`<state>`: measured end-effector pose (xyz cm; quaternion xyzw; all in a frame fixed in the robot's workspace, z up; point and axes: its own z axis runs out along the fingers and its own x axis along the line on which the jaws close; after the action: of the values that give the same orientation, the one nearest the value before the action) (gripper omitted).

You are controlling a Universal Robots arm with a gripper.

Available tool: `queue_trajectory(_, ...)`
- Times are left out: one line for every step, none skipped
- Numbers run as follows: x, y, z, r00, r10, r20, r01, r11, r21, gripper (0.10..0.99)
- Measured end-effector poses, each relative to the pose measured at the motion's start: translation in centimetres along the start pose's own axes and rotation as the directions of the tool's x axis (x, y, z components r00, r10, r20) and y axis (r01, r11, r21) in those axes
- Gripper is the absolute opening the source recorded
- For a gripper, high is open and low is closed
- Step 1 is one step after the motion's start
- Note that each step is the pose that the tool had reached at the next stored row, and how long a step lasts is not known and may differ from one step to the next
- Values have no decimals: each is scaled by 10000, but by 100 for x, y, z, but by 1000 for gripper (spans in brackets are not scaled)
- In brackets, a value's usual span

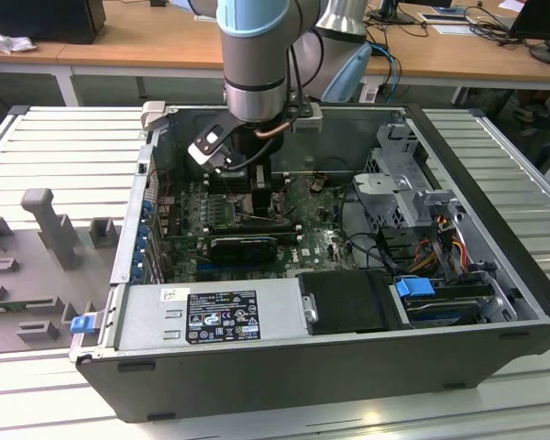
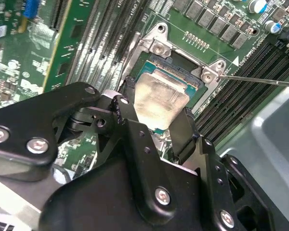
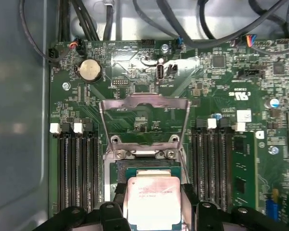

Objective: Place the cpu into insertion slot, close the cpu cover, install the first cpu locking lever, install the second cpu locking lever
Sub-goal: 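Place the cpu into insertion slot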

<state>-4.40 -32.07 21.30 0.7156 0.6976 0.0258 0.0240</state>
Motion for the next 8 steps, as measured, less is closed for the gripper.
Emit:
queue_trajectory(11, -1, 15, 10000, 0, 8, 0, 10000, 0, 529)
queue_trajectory(20, -2, 27, 10000, -2, 21, 2, 10000, -1, 529)
queue_trajectory(25, -3, 43, 10000, -3, 53, 3, 10000, -2, 529)
queue_trajectory(26, -4, 49, 10000, -6, 85, 6, 10000, -2, 529)
queue_trajectory(29, -4, 54, 9999, -11, 154, 11, 10000, -3, 529)
queue_trajectory(33, -3, 62, 9997, -17, 249, 17, 10000, -5, 529)
queue_trajectory(38, 0, 68, 9996, -21, 280, 21, 10000, 0, 529)
queue_trajectory(44, 0, 72, 9996, -19, 282, 19, 10000, 1, 529)
